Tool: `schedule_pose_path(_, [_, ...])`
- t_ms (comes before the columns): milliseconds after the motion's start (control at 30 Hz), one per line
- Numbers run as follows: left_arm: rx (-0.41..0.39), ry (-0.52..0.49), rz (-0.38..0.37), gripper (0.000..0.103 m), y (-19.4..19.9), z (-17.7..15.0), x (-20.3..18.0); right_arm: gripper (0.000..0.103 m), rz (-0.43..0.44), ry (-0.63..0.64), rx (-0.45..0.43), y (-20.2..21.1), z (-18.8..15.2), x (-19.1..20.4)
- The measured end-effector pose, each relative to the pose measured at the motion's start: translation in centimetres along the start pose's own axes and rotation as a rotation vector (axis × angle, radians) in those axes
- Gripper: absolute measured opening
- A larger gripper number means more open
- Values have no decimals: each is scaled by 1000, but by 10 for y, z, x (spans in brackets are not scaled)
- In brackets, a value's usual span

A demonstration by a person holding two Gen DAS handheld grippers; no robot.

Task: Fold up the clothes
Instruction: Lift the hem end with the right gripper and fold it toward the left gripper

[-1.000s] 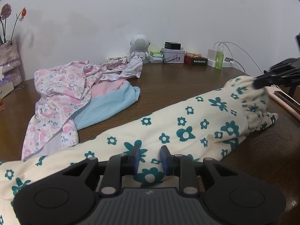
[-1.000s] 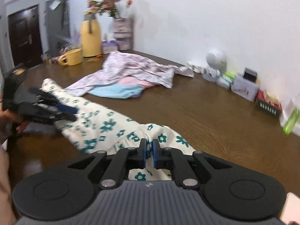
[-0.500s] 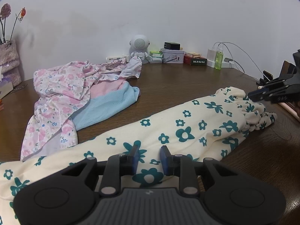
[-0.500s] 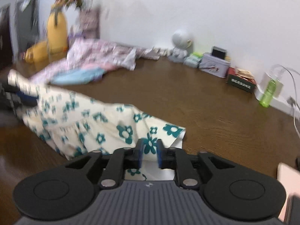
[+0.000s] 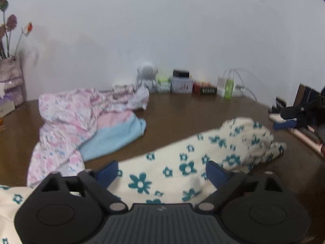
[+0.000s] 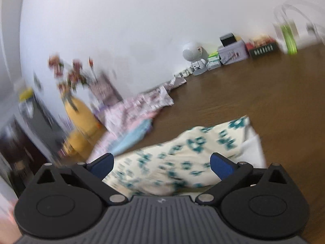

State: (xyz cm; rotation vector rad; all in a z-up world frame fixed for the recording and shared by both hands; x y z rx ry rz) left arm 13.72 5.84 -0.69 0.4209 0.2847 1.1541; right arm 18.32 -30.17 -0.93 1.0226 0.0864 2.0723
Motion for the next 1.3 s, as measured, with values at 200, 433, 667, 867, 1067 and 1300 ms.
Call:
schedule_pose_path(200, [-6, 38, -48, 99, 5, 7, -5, 103, -2, -84, -21, -1, -18, 13])
schedule_pose_path(433, [61, -154, -157, 59, -34, 29, -59, 103, -94, -309, -46, 13, -38, -23])
schedule_pose_path(667, [150, -315, -251, 20, -96, 37, -116, 103, -137, -371, -55, 2, -42, -35])
schedule_pose_path(867, [173, -316, -263, 20, -119, 32, -123, 98, -211, -368, -126, -19, -26, -45])
schedule_pose_path(1067, [187, -294, -270, 20, -134, 26, -122, 66, -256, -380, -170, -41, -11, -57])
schedule_pose_path(1300, [173, -265, -281, 20, -133, 26, -119, 48, -275, -386, -187, -51, -9, -61])
Point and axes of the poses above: each gripper's, at about its wrist camera, not at the fingertips, and y roughly against the way its jaws point, x to its left, z to its top, the point moved 5 cm from there along -y, roughly the way its jaws point, and after that the axes turned 3 degrees about -y, right-handed, at the moved point
